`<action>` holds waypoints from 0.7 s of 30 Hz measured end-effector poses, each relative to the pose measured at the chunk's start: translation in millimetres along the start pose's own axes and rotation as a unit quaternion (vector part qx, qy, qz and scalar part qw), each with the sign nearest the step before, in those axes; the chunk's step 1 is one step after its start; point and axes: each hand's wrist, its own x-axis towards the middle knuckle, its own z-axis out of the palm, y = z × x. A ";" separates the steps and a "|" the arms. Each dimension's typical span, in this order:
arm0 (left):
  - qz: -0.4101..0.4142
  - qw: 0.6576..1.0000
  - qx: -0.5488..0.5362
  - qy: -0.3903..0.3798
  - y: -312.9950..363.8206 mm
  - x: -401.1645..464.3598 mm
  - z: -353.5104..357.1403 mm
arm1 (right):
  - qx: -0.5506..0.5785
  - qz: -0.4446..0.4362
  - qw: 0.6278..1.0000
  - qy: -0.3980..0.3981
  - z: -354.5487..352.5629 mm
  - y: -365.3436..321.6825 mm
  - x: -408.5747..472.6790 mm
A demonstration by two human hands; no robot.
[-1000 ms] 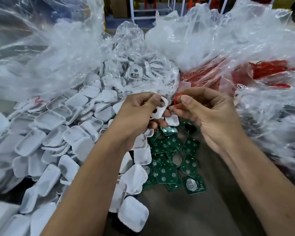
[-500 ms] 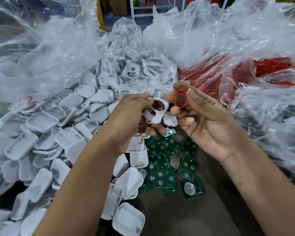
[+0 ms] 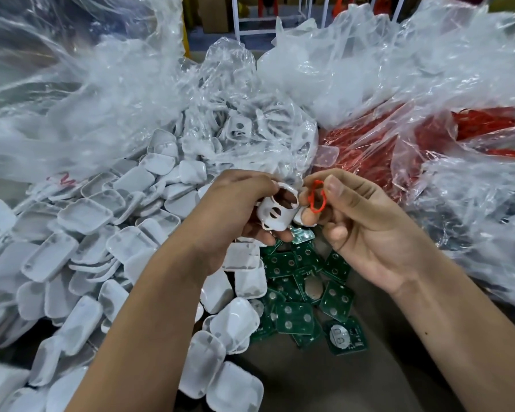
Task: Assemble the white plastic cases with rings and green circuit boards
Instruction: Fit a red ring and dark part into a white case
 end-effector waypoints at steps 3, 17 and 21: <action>-0.005 1.000 0.000 0.000 -1.1 0.4 -0.7 | -0.005 -0.001 1.000 0.001 0.1 0.5 -0.6; 0.052 0.997 0.005 -0.054 2.1 -5.1 -5.2 | -0.025 -0.046 0.999 0.000 -4.0 3.3 0.8; 0.057 0.993 -0.057 -0.090 5.8 -8.8 -7.0 | -0.024 -0.055 0.998 0.018 -3.7 3.3 1.6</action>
